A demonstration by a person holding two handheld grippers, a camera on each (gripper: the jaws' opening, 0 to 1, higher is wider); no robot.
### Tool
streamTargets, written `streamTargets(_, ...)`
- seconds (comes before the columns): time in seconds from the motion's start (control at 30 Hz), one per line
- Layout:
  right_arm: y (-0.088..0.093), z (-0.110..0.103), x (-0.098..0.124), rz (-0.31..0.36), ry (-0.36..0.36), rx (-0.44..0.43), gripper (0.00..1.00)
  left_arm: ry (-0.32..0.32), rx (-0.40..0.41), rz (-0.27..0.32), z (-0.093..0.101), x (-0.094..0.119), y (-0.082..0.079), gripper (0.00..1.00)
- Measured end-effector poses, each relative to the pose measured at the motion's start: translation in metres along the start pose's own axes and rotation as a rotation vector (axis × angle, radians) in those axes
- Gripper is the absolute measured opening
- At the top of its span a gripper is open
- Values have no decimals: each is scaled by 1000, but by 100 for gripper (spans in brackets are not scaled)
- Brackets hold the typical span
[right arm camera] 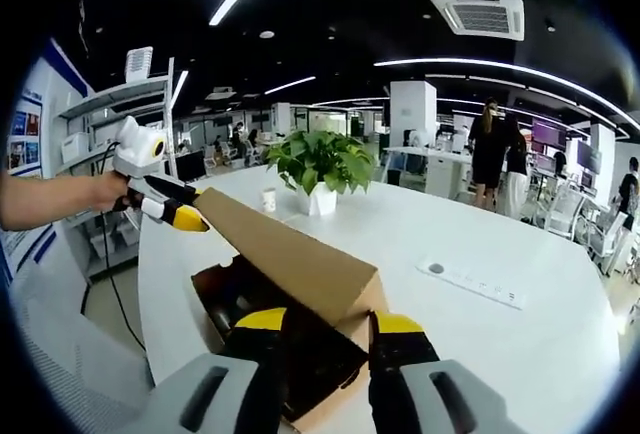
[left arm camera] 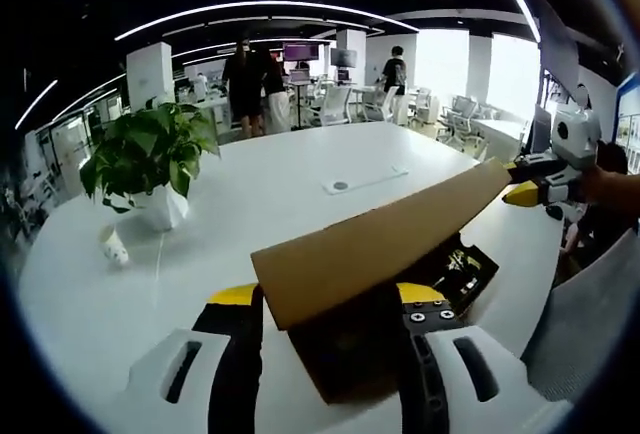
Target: Operate the shoe box by opening the lid, removing the specified soft item, and placing it in the target area until the item is outside and the box remains undamaged.
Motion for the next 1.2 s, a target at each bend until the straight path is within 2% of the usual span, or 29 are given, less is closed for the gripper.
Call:
streamTargets(0.37,-10,8,-6,13,8,13,27,-6,-17,0,-6,-6,-11,49)
streamTargets(0.93,-21,20,-17,24,17,20,27,-30,-20,13,-22,-17,-26,41)
streamTargets(1.2,-25,25,-22,27,26,19,27,-59,-38,8,-30,-20,-30,32)
Point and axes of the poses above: the point that each gripper's makers call its tool centre point, and the gripper's own axes: x roughly backward along the fingers, z roughly to its right, y roughly out of its underside, the point moved 4 cm from there along x, roughly backward along the fingers, and after that the axes turned 5 degrees about y, right-handed, at the moved point
